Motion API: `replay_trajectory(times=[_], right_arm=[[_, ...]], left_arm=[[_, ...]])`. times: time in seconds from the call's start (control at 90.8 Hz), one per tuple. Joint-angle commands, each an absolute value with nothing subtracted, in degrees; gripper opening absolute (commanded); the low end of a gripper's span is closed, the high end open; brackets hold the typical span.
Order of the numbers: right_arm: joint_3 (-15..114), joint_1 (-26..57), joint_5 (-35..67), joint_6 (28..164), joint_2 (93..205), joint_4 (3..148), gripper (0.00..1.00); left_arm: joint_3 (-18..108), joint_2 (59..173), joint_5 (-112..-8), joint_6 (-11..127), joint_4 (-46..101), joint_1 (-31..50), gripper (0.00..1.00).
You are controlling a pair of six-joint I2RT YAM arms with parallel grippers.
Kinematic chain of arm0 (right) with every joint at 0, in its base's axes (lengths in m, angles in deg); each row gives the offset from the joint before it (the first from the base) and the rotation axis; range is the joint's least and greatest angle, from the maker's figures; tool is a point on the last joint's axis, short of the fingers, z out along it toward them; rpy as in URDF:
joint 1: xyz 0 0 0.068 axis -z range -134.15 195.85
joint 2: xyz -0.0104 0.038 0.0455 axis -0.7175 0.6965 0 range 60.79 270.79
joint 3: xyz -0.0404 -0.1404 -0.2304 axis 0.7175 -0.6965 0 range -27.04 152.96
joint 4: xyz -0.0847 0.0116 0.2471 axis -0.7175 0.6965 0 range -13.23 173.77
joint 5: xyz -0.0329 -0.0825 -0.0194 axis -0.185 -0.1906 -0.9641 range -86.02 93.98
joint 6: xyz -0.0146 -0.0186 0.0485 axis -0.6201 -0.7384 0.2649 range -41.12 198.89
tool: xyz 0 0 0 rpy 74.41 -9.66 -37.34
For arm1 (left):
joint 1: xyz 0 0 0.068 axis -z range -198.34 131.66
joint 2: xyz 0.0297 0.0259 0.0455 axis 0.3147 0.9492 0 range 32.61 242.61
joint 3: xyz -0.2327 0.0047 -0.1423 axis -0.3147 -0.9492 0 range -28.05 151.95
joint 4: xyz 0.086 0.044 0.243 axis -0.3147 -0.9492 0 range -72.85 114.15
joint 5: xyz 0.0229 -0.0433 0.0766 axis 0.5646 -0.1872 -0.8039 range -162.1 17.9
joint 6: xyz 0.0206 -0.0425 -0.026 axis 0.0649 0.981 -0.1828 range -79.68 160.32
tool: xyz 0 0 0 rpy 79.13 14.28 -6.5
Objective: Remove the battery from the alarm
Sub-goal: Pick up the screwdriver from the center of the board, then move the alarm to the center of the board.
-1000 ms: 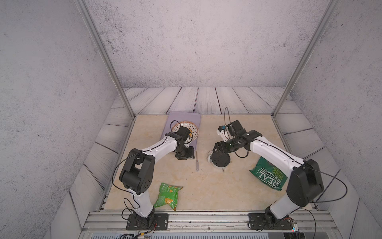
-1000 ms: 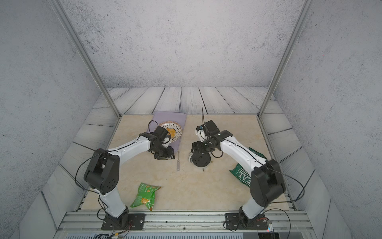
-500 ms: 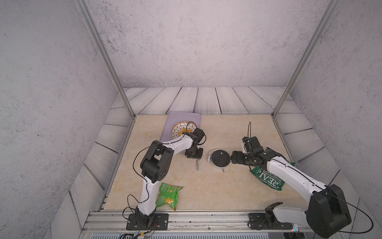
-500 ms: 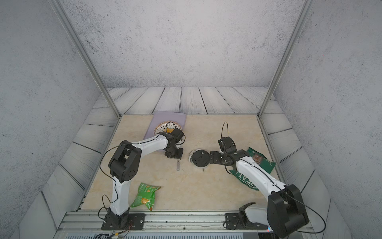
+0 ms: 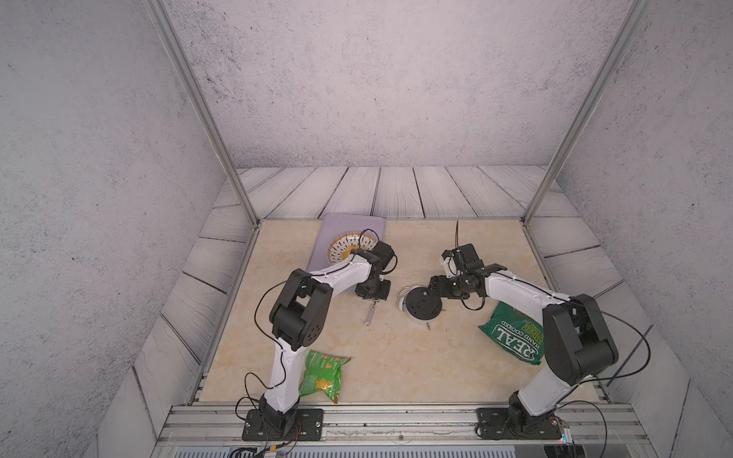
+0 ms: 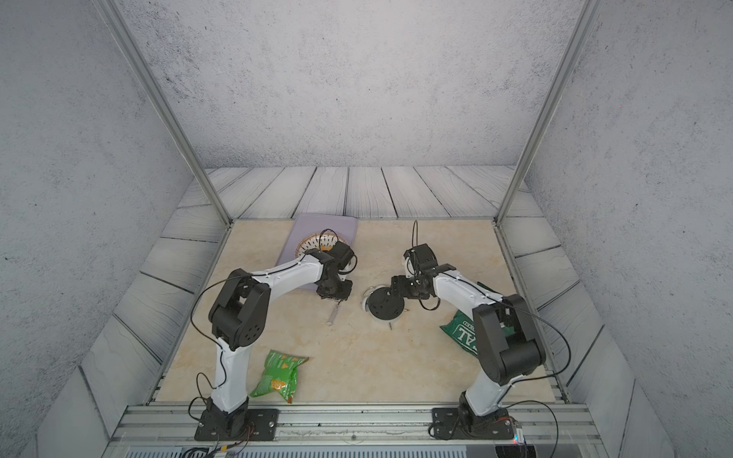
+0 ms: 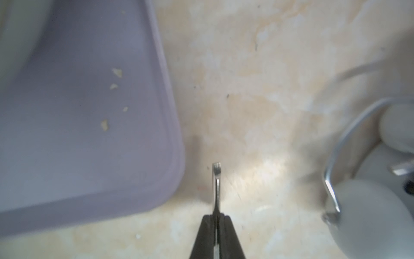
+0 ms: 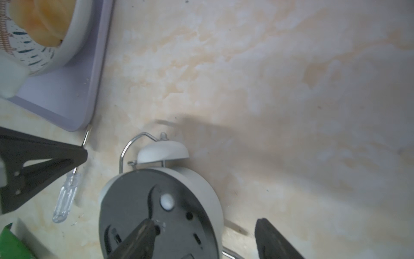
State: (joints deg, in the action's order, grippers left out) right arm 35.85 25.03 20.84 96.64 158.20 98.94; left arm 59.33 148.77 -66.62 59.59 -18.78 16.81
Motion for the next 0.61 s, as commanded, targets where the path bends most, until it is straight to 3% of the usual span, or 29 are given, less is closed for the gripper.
replay_trajectory(times=[0.0,0.33,0.429,0.594], right_arm=[[40.29,24.82,31.52,89.96,163.33,100.72,0.65],[55.86,19.15,44.88,72.20,176.98,115.17,0.33],[60.52,16.35,45.84,68.15,180.03,120.50,0.36],[62.21,14.71,39.89,73.53,176.18,116.56,0.58]], left_arm=[[56.54,138.74,-63.24,60.59,-19.44,14.84,0.00],[44.80,120.98,-49.34,64.46,-13.90,7.37,0.00],[42.55,118.60,-47.33,65.11,-12.05,6.83,0.00],[38.74,115.79,-42.45,70.86,-4.41,5.26,0.00]])
